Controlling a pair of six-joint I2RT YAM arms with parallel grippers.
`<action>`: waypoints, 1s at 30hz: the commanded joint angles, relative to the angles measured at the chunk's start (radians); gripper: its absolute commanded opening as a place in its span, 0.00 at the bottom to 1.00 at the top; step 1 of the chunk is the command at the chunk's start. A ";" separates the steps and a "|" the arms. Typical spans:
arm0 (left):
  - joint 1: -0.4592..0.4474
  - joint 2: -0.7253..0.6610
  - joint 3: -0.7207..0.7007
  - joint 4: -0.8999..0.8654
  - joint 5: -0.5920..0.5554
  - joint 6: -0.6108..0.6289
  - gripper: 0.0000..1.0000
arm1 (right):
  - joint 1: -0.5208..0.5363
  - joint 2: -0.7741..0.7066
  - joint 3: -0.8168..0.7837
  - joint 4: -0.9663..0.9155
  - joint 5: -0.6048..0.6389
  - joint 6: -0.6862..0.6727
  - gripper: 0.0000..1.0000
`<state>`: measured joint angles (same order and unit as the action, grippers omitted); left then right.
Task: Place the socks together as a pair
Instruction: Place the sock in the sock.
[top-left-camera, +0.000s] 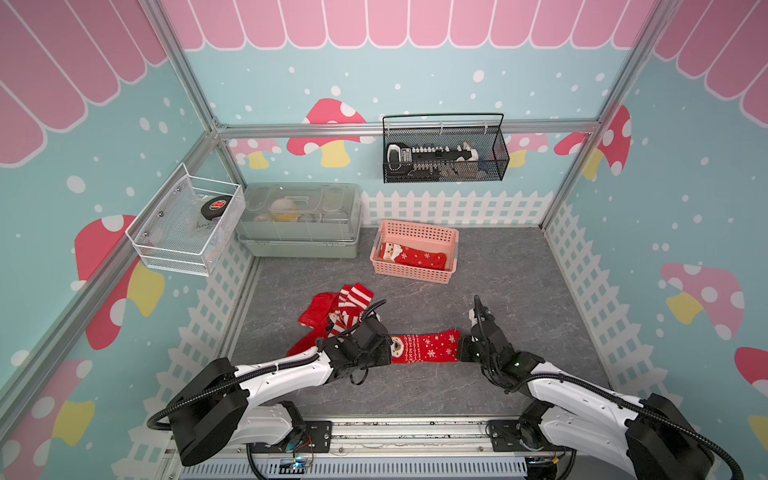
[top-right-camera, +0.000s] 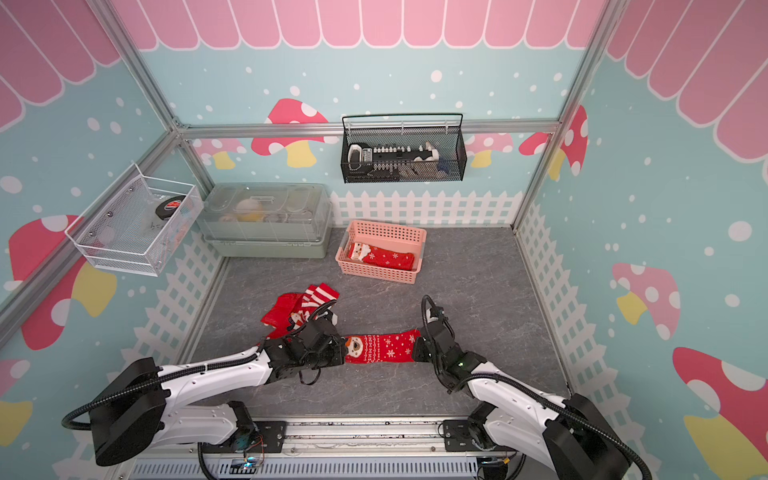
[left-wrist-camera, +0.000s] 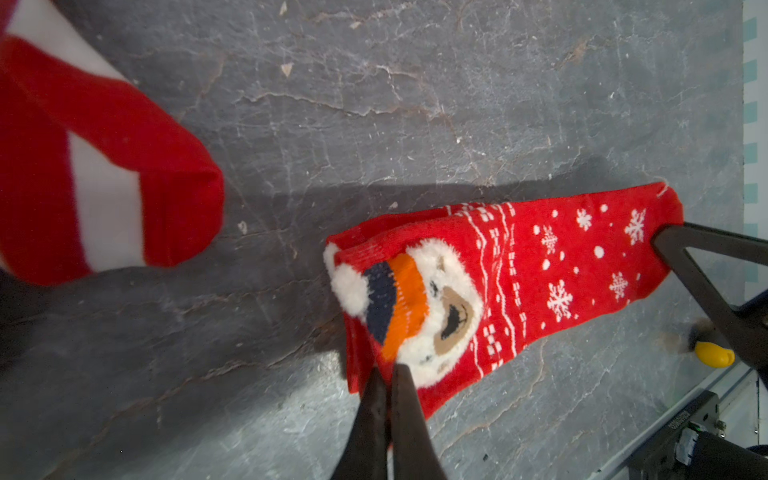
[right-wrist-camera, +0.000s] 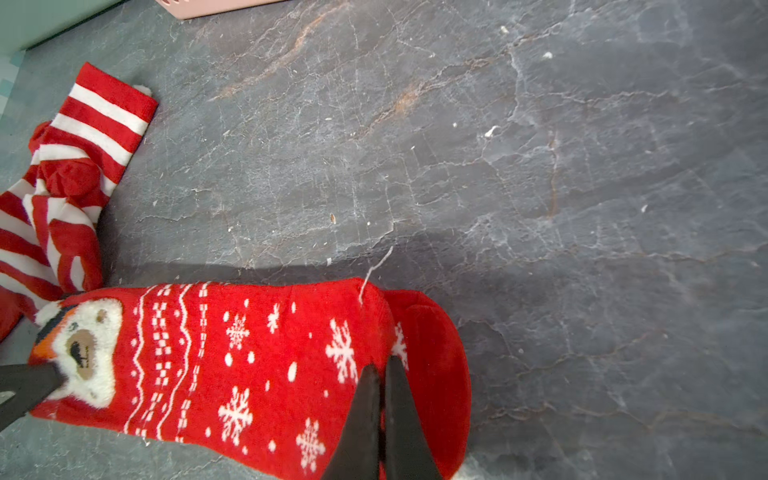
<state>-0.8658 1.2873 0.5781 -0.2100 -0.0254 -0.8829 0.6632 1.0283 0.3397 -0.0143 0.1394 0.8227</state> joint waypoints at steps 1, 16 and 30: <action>-0.004 0.004 -0.011 0.026 -0.004 -0.006 0.00 | 0.005 0.006 0.001 0.010 0.019 0.000 0.00; -0.009 0.049 0.004 0.047 0.027 -0.020 0.00 | 0.004 0.007 -0.001 -0.017 0.034 0.002 0.00; -0.007 0.023 0.024 -0.027 -0.028 -0.014 0.52 | 0.001 -0.001 -0.019 -0.098 0.106 0.036 0.42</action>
<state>-0.8719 1.3357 0.5785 -0.1986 -0.0032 -0.8852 0.6628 1.0199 0.3141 -0.0544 0.2020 0.8478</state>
